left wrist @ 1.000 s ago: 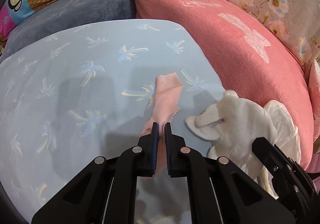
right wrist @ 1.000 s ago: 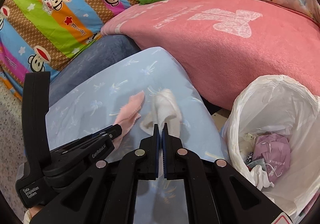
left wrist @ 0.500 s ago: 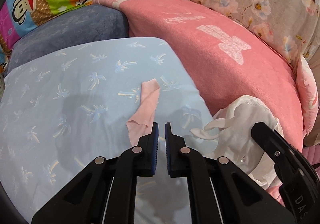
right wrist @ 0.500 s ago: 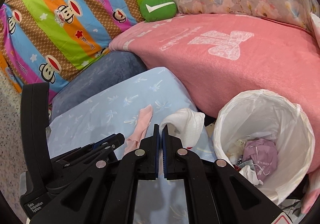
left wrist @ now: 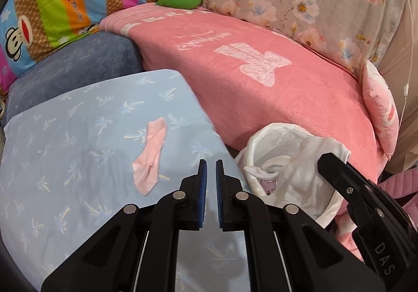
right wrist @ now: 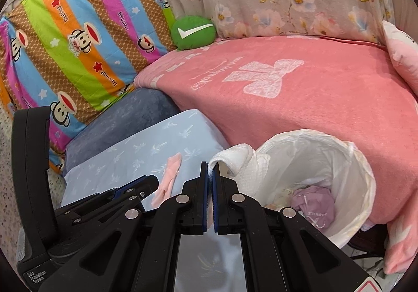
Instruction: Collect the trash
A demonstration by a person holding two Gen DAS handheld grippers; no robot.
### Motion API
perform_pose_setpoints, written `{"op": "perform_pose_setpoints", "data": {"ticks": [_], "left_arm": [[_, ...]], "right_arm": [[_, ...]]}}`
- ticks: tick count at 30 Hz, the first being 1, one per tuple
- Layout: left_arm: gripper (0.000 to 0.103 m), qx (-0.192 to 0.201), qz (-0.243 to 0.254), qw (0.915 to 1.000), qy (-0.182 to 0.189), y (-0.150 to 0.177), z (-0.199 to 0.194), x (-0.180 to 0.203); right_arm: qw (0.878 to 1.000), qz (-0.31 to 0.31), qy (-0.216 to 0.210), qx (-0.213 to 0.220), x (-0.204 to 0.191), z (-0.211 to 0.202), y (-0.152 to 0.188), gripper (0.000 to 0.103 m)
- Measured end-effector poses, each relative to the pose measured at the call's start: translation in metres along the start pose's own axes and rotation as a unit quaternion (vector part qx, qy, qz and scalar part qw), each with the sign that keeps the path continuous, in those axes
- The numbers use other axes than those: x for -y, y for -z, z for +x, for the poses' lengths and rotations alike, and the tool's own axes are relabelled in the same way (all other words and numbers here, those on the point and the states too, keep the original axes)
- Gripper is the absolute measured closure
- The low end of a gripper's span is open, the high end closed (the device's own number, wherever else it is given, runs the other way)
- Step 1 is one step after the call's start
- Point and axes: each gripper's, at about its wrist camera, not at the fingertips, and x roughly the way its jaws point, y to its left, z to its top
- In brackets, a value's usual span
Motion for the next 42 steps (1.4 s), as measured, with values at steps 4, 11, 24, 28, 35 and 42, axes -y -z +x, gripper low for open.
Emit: {"op": "perform_pose_setpoints", "data": {"ticks": [4,11,24,28,35,42], "left_arm": [[0.096,0.005,0.017,0.9998,0.010,-0.002,-0.004,0.019],[0.096,0.006,0.047,0.9984,0.030,-0.004,-0.006,0.055],[0.094,-0.005,0.081,0.9960,0.038,-0.001,0.007,0.091],[0.091,-0.025,0.056,0.9980,0.016,0.000,0.020,0.070],[0.036,-0.040,0.000,0.9978,-0.052,0.006,0.043,0.005],[0.036,-0.075,-0.038,0.9929,-0.085,0.004,0.079,-0.049]], "right_arm": [[1.000,0.013,0.010,0.012,0.019,-0.014,-0.004,0.100],[0.999,0.033,0.027,0.028,0.051,-0.032,-0.009,0.100],[0.996,0.063,0.050,0.038,0.099,-0.048,-0.009,0.100],[0.997,0.061,0.042,0.028,0.093,-0.037,-0.007,0.100],[0.999,0.042,0.017,-0.005,0.064,0.004,0.000,0.100],[0.999,0.025,-0.001,-0.041,0.032,0.054,0.002,0.100]]}}
